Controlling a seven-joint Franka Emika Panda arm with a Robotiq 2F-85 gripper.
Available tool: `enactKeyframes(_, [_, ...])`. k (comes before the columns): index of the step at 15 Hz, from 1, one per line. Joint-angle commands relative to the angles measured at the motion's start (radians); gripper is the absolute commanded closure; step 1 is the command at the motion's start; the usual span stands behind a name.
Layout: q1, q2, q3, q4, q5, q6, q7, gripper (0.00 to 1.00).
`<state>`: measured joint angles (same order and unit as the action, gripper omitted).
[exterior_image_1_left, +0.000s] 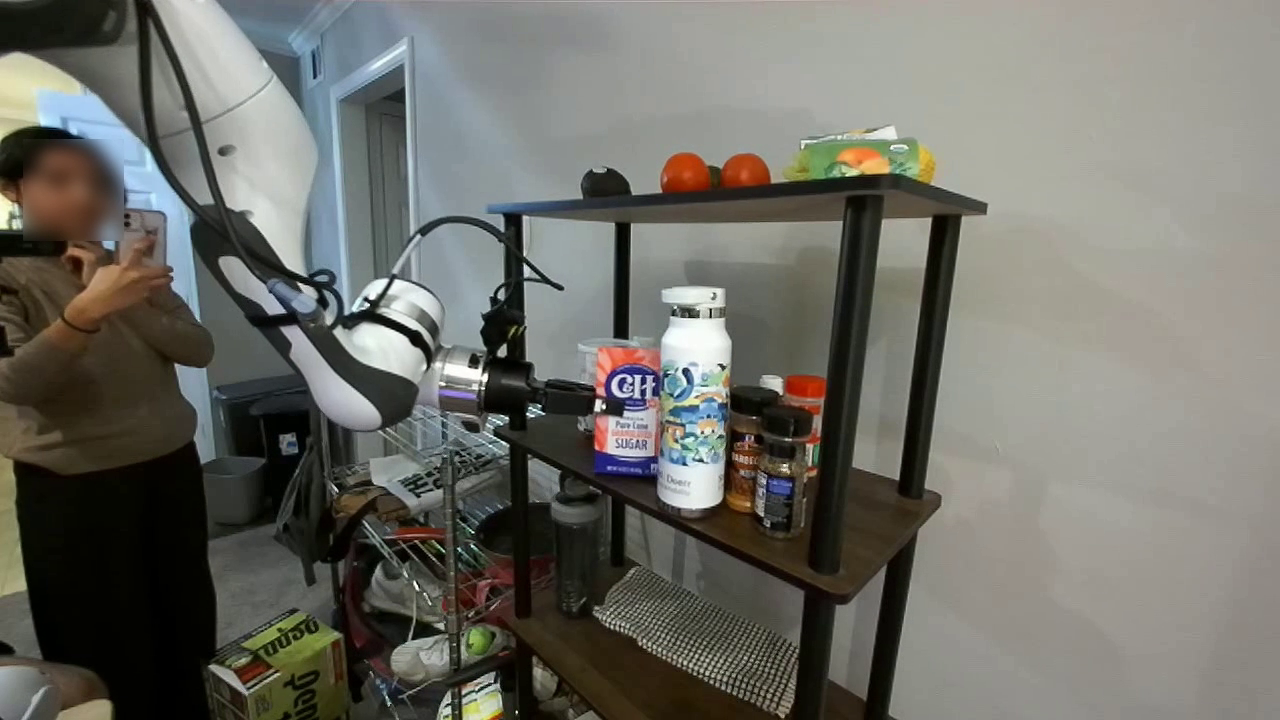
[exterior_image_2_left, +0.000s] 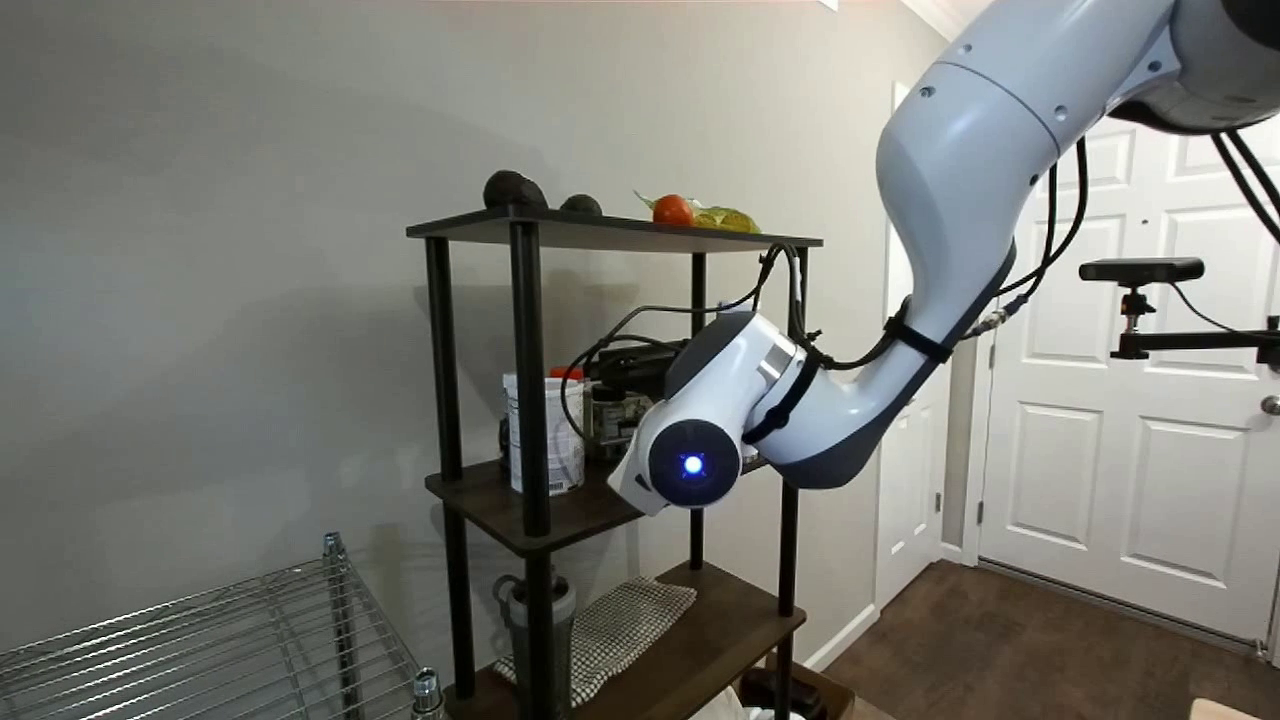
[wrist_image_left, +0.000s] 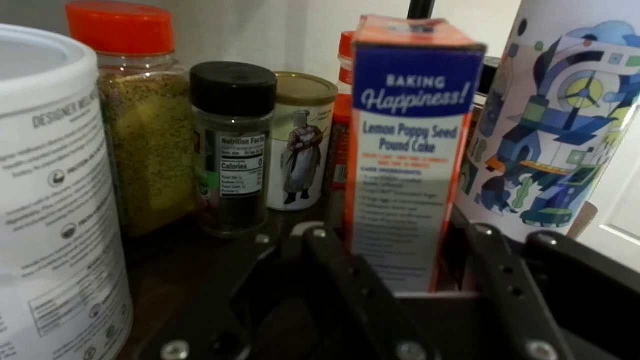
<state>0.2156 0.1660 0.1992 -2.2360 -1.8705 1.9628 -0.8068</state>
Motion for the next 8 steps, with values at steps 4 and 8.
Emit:
enactKeyframes(4, [0.023, -0.07, 0.029, -0.09, -0.003, -0.011, 0.036, 0.82])
enactKeyframes(8, [0.036, -0.099, 0.045, -0.131, -0.008, -0.013, 0.041, 0.82])
